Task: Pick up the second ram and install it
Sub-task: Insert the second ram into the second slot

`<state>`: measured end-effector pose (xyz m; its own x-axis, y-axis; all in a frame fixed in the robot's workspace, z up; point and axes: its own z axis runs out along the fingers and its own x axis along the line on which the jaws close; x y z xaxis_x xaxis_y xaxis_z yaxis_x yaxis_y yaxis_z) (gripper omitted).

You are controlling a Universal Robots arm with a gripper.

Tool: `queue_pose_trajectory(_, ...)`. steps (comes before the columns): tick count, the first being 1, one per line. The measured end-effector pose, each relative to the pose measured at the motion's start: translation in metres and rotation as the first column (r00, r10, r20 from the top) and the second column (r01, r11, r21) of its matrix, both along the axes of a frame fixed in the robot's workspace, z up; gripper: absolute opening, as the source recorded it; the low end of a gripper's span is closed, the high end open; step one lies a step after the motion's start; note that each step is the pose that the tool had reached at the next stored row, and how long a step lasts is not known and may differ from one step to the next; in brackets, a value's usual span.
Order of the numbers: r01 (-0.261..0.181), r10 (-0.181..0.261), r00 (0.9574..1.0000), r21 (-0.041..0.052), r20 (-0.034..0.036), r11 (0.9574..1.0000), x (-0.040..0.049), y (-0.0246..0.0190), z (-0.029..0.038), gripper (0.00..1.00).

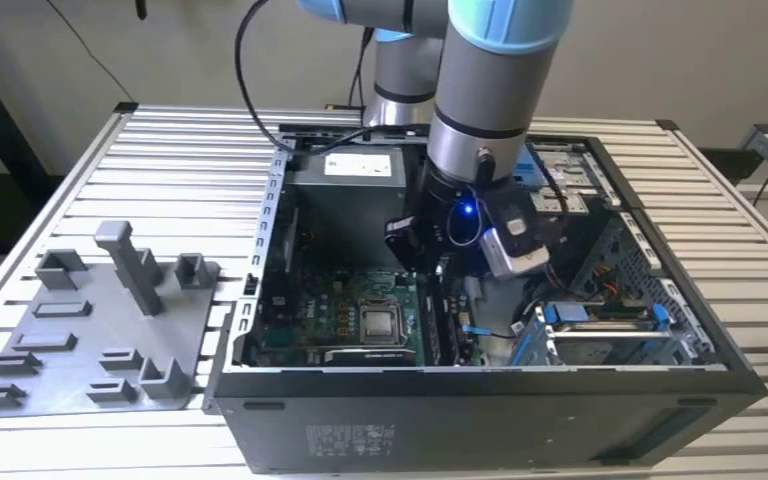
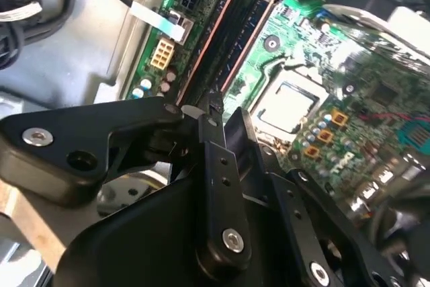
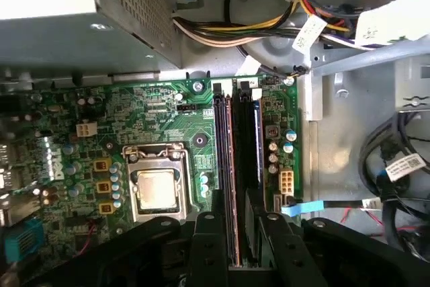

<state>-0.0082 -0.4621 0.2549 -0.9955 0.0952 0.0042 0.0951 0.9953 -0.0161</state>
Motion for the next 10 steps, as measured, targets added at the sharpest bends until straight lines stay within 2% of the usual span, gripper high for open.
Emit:
queue_pose_trajectory(2, 0.000, 0.000, 1.0000, -0.0004, 0.0000, 1.0000, 0.0000, 0.0000, 0.0089, 0.27)
queue_pose_trajectory(4, 0.000, 0.000, 1.0000, -0.0027, 0.0000, 1.0000, 0.0001, -0.0001, 0.0147, 0.27)
queue_pose_trajectory(10, 0.000, 0.000, 1.0000, -0.0083, 0.0000, 1.0000, 0.0001, -0.0001, 0.0153, 0.27)
